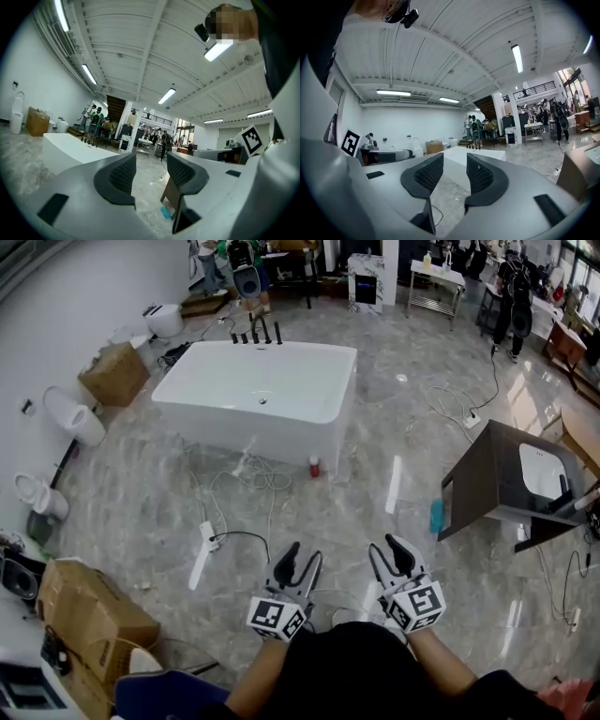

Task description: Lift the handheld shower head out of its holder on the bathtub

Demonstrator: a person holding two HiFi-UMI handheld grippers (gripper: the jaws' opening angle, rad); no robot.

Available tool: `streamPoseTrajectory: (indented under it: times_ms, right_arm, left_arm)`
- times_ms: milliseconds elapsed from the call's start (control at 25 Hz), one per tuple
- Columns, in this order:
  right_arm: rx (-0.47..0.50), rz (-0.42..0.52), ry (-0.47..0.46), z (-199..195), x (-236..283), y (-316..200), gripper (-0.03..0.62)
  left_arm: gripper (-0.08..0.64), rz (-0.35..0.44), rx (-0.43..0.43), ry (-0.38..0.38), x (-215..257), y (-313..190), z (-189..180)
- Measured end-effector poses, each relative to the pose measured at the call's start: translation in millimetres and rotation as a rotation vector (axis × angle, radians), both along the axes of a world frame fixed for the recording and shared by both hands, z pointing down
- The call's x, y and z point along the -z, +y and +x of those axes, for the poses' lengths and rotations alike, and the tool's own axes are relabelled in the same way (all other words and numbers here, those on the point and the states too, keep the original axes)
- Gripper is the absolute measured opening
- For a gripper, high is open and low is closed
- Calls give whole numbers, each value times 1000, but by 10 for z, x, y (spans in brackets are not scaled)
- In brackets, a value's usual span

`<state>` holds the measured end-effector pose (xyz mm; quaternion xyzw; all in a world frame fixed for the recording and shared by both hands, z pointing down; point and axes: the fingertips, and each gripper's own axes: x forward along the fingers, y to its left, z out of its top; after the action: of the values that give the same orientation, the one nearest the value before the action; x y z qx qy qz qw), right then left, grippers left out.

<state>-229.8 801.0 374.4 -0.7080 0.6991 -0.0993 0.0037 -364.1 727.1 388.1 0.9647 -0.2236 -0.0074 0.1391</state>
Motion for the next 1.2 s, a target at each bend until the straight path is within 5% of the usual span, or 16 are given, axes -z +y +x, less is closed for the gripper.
streamPoseTrajectory:
  times_ms: [680,1200]
  right_arm:
    - [-5,-32,-14,247,-167,72,130]
    - [-15,-54,-24,393,-290,-278,130]
  left_arm:
    - [209,-30,49,-21,-82,-47,117]
    - [209,-32,-23,-37,-225,-422,510]
